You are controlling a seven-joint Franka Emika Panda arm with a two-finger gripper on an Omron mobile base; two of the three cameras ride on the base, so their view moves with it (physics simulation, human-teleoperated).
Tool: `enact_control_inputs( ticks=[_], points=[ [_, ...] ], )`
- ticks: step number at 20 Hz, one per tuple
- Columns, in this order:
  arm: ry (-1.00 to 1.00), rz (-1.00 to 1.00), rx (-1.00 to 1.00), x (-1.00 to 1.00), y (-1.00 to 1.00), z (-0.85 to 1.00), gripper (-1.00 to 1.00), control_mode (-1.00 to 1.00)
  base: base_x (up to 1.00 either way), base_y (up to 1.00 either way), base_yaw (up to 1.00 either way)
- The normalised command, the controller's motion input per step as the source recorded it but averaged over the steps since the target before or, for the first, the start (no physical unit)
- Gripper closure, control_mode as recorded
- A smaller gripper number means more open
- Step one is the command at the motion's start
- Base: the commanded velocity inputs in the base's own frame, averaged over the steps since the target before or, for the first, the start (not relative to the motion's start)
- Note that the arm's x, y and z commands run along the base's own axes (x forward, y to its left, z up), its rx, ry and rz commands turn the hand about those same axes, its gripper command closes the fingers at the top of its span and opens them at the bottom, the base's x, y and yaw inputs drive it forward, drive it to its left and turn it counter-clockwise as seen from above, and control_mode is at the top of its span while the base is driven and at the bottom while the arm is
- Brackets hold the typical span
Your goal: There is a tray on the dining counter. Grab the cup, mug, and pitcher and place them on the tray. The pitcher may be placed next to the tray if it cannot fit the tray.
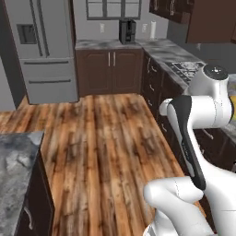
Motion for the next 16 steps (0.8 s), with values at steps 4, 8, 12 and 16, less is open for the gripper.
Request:
enact_control_inputs(
  ticks=[4, 8, 12, 16],
  points=[
    [0.00, 0.00, 0.00, 0.00, 0.00, 0.00, -1.00, 1.00, 0.96, 0.25, -0.23],
    [0.00, 0.00, 0.00, 0.00, 0.00, 0.00, -1.00, 1.00, 0.65, 0.20, -0.45],
    [0.00, 0.00, 0.00, 0.00, 0.00, 0.00, -1.00, 1.00, 0.42, 0.06, -0.53],
    [0.00, 0.00, 0.00, 0.00, 0.00, 0.00, -1.00, 1.00, 0.44, 0.23, -0.54]
  ],
)
